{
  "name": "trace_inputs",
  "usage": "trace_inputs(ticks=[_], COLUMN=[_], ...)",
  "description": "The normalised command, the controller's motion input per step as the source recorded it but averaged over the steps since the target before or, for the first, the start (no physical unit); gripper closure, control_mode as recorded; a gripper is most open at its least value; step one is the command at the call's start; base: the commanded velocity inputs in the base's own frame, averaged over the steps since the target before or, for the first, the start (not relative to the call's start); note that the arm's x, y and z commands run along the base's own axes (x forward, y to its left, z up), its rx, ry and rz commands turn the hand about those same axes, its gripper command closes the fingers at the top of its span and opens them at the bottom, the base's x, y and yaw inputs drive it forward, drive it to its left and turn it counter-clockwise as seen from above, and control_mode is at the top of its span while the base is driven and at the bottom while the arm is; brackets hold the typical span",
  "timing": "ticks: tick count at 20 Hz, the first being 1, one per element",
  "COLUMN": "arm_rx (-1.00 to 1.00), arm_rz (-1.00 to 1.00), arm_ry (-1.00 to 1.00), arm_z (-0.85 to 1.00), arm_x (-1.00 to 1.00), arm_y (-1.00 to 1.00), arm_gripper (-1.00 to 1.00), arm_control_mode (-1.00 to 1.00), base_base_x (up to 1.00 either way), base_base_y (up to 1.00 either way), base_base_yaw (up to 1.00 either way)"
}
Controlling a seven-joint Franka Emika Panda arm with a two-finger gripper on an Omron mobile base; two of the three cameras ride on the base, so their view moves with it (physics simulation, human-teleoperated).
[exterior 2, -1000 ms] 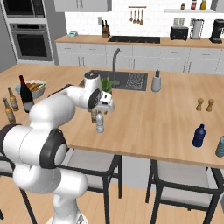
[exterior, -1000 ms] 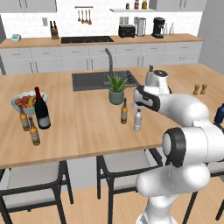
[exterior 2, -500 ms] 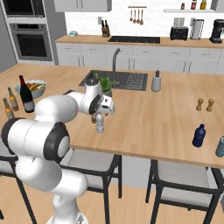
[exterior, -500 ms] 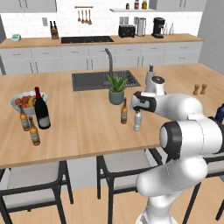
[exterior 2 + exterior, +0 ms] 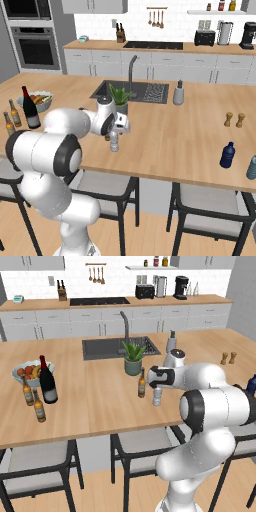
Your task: Move the plastic bottles in the middle to the plastics group, and the glass bottles in the middle to the glass group.
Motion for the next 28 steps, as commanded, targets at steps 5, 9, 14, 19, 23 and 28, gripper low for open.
trace_inputs(ticks=[5,9,14,19,23,28], arm_rx=[0.0,0.0,0.0,0.0,0.0,-0.01], arm_rz=[0.03,0.03,0.04,0.05,0.0,0.0], arm_ry=[0.0,0.0,0.0,0.0,0.0,0.0], arm_z=[-0.21,-0.11,-0.05,-0.06,0.01,0.13], arm_x=[0.29,0.13,0.12,0.11,0.0,-0.11], arm_y=[0.0,0.0,0.0,0.0,0.0,-0.02], arm_gripper=[-1.0,-1.0,-1.0,-1.0,1.0,1.0], arm_control_mode=[-1.0,-1.0,-1.0,-1.0,-1.0,-1.0], base_base_x=[0.0,0.0,0.0,0.0,0.0,0.0], base_base_y=[0.0,0.0,0.0,0.0,0.0,0.0], base_base_yaw=[0.0,0.0,0.0,0.0,0.0,0.0])
